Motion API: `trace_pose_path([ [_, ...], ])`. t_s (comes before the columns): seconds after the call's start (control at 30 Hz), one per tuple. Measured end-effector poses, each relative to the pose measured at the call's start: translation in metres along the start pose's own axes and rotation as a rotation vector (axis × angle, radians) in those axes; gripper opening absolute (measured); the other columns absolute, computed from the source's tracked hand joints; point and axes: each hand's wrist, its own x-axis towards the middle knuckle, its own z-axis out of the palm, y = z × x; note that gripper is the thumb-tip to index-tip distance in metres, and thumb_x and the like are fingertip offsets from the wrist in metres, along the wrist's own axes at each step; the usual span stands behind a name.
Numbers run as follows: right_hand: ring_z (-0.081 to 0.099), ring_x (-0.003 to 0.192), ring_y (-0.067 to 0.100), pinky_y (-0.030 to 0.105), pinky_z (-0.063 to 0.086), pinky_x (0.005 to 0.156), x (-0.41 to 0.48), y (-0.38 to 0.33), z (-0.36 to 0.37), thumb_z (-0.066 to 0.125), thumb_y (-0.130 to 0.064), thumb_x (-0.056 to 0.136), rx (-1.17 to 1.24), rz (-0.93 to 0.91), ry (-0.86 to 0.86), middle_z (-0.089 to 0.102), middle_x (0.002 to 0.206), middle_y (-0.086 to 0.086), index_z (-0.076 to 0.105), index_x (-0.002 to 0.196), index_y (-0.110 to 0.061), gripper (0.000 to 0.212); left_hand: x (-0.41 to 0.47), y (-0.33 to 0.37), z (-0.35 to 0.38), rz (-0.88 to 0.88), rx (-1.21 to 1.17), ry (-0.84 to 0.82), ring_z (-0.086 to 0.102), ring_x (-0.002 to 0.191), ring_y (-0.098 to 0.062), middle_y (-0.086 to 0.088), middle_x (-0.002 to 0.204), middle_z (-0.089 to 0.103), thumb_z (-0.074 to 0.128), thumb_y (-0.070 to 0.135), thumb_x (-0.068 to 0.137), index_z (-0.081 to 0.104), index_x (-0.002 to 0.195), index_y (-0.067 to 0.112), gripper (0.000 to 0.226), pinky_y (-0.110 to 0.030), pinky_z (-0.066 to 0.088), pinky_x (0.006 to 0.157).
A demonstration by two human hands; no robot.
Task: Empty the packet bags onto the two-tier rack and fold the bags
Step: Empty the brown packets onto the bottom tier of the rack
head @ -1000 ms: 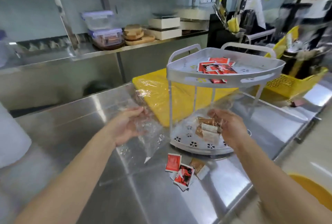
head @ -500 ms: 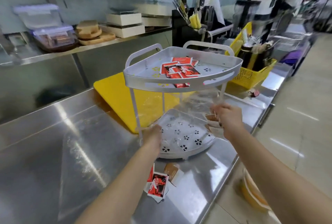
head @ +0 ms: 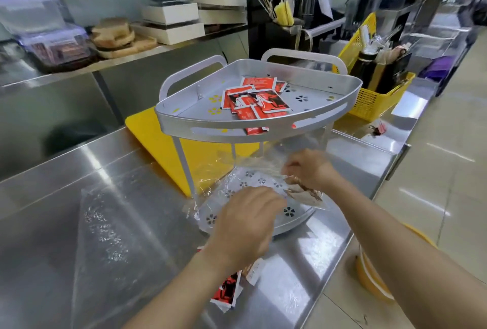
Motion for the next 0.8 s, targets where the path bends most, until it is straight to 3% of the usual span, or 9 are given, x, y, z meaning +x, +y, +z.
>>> trace_pose_path([
  [0.07,0.063,0.081,0.016,0.034,0.051,0.084,0.003,-0.004,0.002,0.057,-0.021,0.085,-0.097,-0.100,-0.113,0.073,0.093,0.006,0.070,0.084,-0.011,0.017,0.010,0.000,0.018,0.061,0.066,-0.122,0.052,0.107,-0.019,-0.007,0.108,0.069,0.051,0.000,0.071,0.057,0.110,0.011,0.041,-0.028,0.037,0.095],
  [0.17,0.063,0.094,0.028,0.039,0.050,0.087,0.002,-0.005,0.005,0.054,-0.016,0.087,-0.120,-0.199,-0.135,0.069,0.099,0.016,0.067,0.093,0.000,0.021,0.024,-0.010,0.040,-0.113,0.261,-0.330,0.044,0.126,-0.021,-0.009,0.131,0.058,0.069,0.014,0.064,0.040,0.132,0.011,0.074,-0.032,0.021,0.107],
  [0.23,0.064,0.090,0.033,0.044,0.052,0.083,0.005,-0.001,0.006,0.059,-0.021,0.084,-0.061,-0.191,-0.129,0.069,0.093,0.020,0.065,0.088,0.002,0.024,0.034,-0.024,0.047,-0.171,0.364,-0.429,0.056,0.118,-0.023,-0.008,0.120,0.065,0.082,0.021,0.053,0.032,0.135,0.011,0.097,-0.035,0.020,0.107],
  [0.27,0.064,0.087,0.034,0.044,0.052,0.081,0.008,0.003,0.008,0.062,-0.024,0.082,-0.032,-0.171,-0.142,0.069,0.090,0.020,0.066,0.086,0.001,0.026,0.040,-0.030,0.047,-0.169,0.401,-0.430,0.064,0.104,-0.021,-0.006,0.103,0.071,0.084,0.021,0.050,0.031,0.135,0.011,0.101,-0.035,0.023,0.107],
  [0.37,0.063,0.076,0.025,0.035,0.050,0.073,0.009,0.013,0.008,0.066,-0.032,0.079,0.026,-0.141,-0.183,0.071,0.084,0.013,0.070,0.083,-0.005,0.028,0.054,-0.044,0.050,-0.092,0.453,-0.442,0.068,0.060,-0.019,-0.001,0.055,0.067,0.076,0.004,0.052,0.046,0.121,0.010,0.075,-0.036,0.033,0.105],
  [0.47,0.054,0.066,0.010,0.022,0.043,0.065,0.002,0.029,0.007,0.072,-0.033,0.074,0.215,-0.142,-0.193,0.067,0.081,0.007,0.068,0.084,-0.008,0.028,0.065,-0.053,0.055,-0.157,0.337,-0.604,0.070,0.080,-0.023,-0.005,0.075,0.075,0.064,0.005,0.075,0.059,0.100,0.015,0.027,-0.036,0.035,0.100],
  [0.57,0.055,0.073,-0.005,0.006,0.040,0.065,-0.007,0.047,0.008,0.077,-0.037,0.069,0.362,-0.128,-0.154,0.064,0.091,-0.006,0.066,0.095,-0.017,0.035,0.072,-0.063,0.055,-0.420,0.159,-0.557,0.063,0.091,-0.025,-0.003,0.091,0.072,0.052,0.019,0.091,0.062,0.100,0.018,0.013,-0.030,0.042,0.078],
  [0.67,0.058,0.094,0.010,0.015,0.044,0.080,-0.012,0.068,0.014,0.075,-0.040,0.067,0.291,-0.135,-0.125,0.062,0.105,-0.005,0.059,0.112,-0.018,0.053,0.071,-0.072,0.059,-0.574,0.032,-0.502,0.059,0.081,-0.024,-0.003,0.086,0.068,0.052,0.029,0.091,0.064,0.094,0.016,0.017,-0.028,0.036,0.064],
  [0.8,0.057,0.097,0.012,0.030,0.048,0.088,-0.020,0.088,0.033,0.070,-0.037,0.073,0.068,-0.118,-0.084,0.061,0.115,-0.003,0.047,0.127,-0.023,0.060,0.068,-0.079,0.070,-0.730,-0.077,-0.530,0.064,0.081,-0.019,-0.001,0.086,0.072,0.055,0.033,0.088,0.063,0.090,0.017,0.017,-0.032,0.047,0.071],
])
